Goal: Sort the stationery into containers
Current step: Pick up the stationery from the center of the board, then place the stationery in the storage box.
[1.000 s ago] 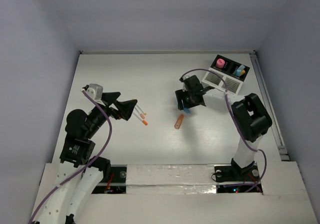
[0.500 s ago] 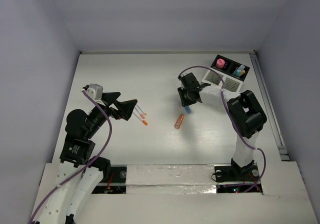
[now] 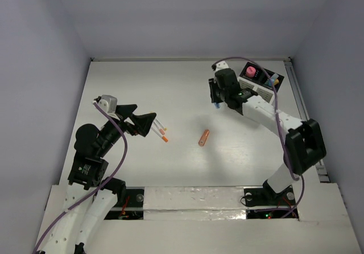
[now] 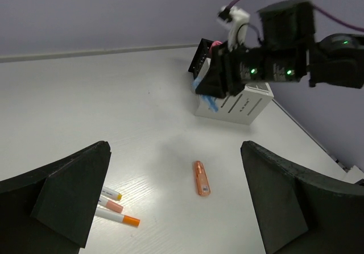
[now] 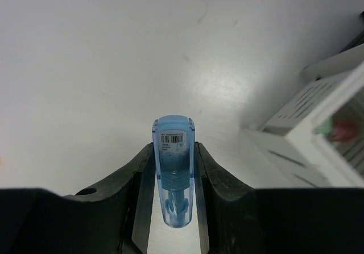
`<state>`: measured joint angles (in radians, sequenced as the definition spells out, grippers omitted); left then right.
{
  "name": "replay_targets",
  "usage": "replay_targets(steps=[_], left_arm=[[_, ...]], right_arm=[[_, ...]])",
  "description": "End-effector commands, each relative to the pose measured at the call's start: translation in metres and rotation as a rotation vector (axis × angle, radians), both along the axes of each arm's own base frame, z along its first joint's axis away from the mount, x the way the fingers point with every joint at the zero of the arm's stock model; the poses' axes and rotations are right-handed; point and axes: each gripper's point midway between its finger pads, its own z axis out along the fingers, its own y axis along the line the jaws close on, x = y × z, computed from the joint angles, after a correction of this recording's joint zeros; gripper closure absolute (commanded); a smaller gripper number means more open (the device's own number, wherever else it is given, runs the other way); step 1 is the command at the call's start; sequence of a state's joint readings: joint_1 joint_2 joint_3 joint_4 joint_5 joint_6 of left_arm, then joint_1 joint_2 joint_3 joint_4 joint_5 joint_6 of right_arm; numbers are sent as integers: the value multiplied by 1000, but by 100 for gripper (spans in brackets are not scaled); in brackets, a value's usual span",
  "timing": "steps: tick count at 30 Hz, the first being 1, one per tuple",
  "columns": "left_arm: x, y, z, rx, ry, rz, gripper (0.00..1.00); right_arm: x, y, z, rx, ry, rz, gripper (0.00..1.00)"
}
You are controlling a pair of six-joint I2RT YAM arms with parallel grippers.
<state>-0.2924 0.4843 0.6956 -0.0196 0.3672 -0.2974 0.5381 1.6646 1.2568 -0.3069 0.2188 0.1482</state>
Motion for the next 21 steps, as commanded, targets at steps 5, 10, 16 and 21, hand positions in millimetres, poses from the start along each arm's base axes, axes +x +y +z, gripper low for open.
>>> replay_targets(steps=[5, 10, 16, 21], left_arm=[[-1, -1, 12, -14, -52, -11, 1], [-2, -1, 13, -16, -54, -12, 1], [1, -2, 11, -12, -45, -14, 1], [3, -3, 9, -9, -37, -15, 1]], right_arm=[[51, -58, 112, 40, -322, -227, 85], [76, -117, 108, -2, -327, -360, 83], [90, -135, 99, -6, -339, -369, 81], [87, -143, 79, -42, -315, -405, 79]])
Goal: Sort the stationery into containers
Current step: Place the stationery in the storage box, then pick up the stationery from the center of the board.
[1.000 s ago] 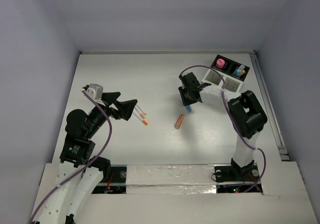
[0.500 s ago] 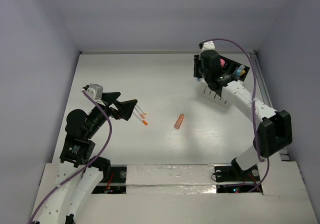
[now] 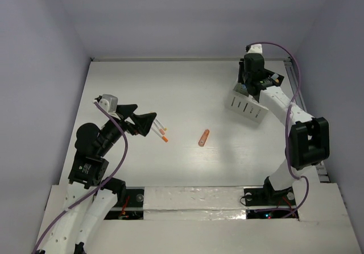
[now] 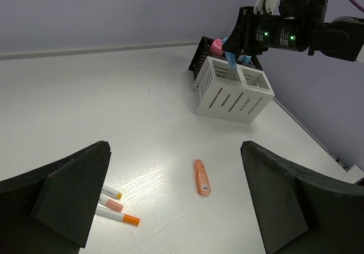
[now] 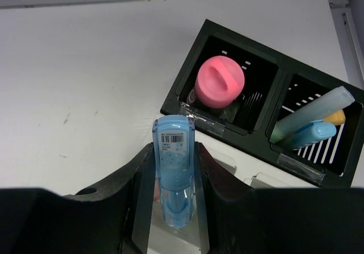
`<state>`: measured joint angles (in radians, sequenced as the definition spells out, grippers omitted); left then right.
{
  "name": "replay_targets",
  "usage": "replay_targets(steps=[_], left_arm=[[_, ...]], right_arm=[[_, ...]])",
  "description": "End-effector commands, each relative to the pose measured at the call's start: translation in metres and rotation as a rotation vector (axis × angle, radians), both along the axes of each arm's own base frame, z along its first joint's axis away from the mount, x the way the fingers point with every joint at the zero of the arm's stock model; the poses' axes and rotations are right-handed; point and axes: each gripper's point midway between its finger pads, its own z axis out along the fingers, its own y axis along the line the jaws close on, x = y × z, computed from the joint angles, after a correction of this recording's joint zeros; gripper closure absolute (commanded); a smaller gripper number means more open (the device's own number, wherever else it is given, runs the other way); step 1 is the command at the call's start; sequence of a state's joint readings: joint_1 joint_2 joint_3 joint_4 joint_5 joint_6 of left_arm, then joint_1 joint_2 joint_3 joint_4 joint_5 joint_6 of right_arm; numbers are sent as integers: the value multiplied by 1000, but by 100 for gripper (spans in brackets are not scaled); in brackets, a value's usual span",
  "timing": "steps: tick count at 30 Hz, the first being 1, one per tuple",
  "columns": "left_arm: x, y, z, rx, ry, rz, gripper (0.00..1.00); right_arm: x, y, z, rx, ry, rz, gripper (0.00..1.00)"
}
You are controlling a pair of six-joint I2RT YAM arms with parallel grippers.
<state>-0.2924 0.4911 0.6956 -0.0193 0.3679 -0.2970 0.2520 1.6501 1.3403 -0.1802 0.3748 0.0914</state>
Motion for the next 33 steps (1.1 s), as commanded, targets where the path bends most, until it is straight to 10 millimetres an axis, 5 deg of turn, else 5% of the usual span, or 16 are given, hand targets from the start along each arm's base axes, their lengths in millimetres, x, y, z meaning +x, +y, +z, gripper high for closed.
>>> replay_targets(steps=[1, 6, 10, 16, 19, 22, 28, 33], left_arm=[[1, -3, 11, -12, -45, -16, 1], [2, 0, 11, -10, -43, -2, 1], [2, -1, 11, -11, -44, -8, 1], [1, -1, 11, -11, -48, -7, 1], [0, -1, 12, -14, -49, -10, 1], [0, -1, 13, -14, -50, -12, 1], [0, 0, 13, -14, -51, -4, 1], [0, -1, 12, -13, -51, -10, 1]], right_arm=[[7, -1, 8, -6, -69, -25, 76], [-2, -3, -6, 13, -58, -44, 69], [-6, -7, -8, 6, -51, -57, 52], [-20, -3, 19, 71, -100, -38, 25], [-33, 6, 42, 129, -150, 15, 22], [-51, 43, 51, 178, -158, 128, 22], [-117, 146, -10, 293, 50, 430, 21], [-177, 185, -77, 303, 261, 525, 20]])
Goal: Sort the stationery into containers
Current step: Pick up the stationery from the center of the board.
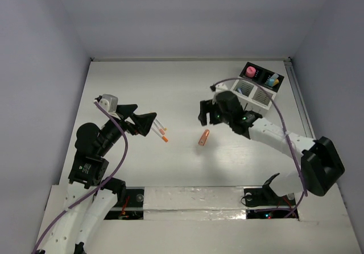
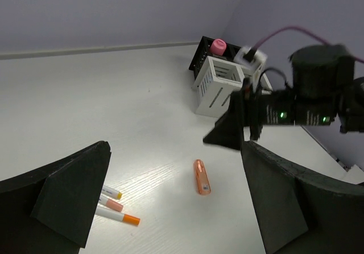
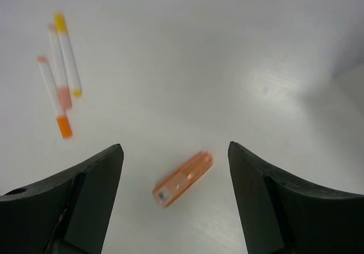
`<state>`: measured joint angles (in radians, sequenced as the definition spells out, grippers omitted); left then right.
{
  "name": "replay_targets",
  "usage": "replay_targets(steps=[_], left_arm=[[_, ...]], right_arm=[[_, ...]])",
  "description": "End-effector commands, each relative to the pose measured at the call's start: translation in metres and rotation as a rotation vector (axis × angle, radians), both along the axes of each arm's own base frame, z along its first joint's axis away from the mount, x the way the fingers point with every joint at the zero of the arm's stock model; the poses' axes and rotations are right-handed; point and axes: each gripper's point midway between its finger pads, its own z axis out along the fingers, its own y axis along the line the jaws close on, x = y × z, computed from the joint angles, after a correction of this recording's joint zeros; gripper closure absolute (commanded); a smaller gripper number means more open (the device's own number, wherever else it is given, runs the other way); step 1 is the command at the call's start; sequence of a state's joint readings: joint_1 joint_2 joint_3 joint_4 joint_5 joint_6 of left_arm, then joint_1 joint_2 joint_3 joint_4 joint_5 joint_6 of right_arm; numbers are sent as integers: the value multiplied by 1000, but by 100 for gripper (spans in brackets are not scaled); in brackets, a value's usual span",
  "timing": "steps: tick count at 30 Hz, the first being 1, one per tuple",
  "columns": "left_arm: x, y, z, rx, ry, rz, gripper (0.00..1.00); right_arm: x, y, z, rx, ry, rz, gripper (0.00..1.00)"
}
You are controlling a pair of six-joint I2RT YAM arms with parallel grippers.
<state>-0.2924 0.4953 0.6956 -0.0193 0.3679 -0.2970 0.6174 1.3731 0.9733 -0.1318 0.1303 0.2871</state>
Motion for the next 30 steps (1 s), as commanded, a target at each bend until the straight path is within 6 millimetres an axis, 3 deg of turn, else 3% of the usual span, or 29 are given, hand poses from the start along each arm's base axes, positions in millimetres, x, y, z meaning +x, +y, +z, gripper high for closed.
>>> replay_targets(steps=[1, 2, 7, 11, 16, 21, 30], left_arm=[[-2, -1, 14, -15, -58, -10, 1], [-1, 0, 15, -16, -60, -8, 1], [-2, -1, 15, -18, -59, -12, 1], [-2, -1, 14, -19, -57, -12, 1], [-3, -1, 14, -18, -60, -15, 1], [-3, -1, 15, -19, -61, -12, 1], [-5, 0, 17, -21, -68, -15, 1]], right_arm=[[-44, 20, -48, 2, 179, 54, 20], [-59, 23, -65, -21, 220, 74, 20], [-82, 24, -111, -31, 336, 44, 19], [-82, 34, -129, -3, 361, 42, 20], [-69, 44, -135, -32, 352, 36, 23], [-69, 46, -155, -127, 384, 37, 28], [-72, 24, -166, -347, 383, 26, 45]])
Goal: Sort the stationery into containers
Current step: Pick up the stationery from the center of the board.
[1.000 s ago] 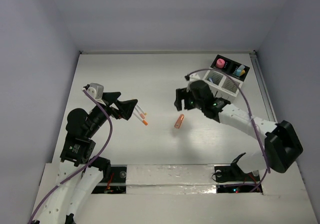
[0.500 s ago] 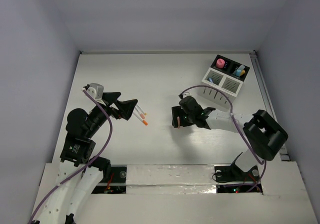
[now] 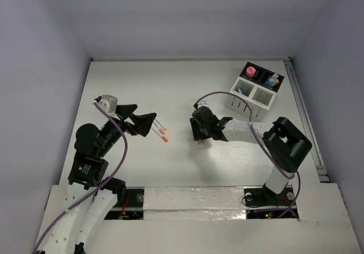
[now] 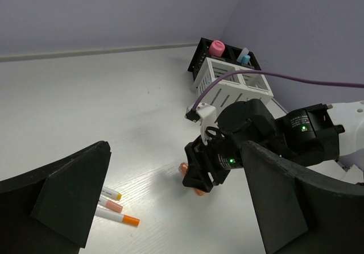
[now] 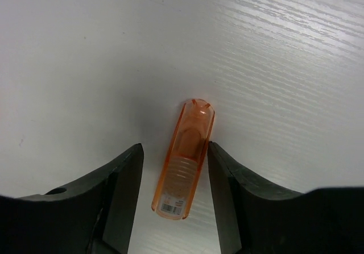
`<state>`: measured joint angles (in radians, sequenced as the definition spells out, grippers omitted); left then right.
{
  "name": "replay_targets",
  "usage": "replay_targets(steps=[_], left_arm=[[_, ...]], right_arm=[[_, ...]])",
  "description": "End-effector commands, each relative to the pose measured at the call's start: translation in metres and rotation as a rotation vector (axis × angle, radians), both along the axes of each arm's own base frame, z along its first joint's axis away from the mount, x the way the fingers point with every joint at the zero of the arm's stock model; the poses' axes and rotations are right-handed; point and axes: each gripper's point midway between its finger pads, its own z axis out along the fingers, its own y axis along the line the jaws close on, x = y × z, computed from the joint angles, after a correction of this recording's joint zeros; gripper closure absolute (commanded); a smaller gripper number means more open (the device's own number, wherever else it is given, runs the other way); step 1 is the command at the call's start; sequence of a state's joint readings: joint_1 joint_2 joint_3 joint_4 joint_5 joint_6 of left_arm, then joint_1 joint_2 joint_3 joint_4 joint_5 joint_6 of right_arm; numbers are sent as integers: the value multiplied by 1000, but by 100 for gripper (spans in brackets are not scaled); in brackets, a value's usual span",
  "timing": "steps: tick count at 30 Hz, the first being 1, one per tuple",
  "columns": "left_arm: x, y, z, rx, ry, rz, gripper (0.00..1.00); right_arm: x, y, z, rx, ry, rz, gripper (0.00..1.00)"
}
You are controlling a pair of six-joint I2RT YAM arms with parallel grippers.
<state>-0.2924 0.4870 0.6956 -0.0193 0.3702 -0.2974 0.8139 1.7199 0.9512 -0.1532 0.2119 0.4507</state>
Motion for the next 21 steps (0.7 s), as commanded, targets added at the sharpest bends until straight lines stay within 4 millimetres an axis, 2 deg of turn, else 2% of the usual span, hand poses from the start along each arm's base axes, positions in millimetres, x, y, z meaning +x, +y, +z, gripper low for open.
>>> replay_targets(steps=[1, 6, 7, 10, 14, 16, 18, 19, 21], left_arm=[[-3, 0, 15, -18, -60, -11, 1], [-3, 1, 15, -19, -62, -5, 1], [-3, 1, 15, -19, -60, -5, 1], [-3, 1, 15, -20, -59, -3, 1], [2, 7, 13, -24, -44, 43, 1], [4, 9, 12, -26, -38, 60, 1], [5, 11, 10, -29, -31, 71, 1], [6, 11, 11, -28, -32, 72, 1], [5, 11, 11, -30, -33, 71, 1]], right_arm=[[-13, -22, -18, -173, 59, 26, 46], [-15, -31, -28, -248, 93, 30, 61], [-14, -32, -27, -252, 86, 22, 67], [-5, -30, -14, -242, 39, 6, 70], [27, -16, 25, -162, -58, -19, 72], [52, -16, 59, -96, -128, -45, 73], [70, -20, 87, -51, -183, -66, 73], [87, -29, 116, -17, -242, -96, 72], [103, -41, 144, 14, -303, -127, 73]])
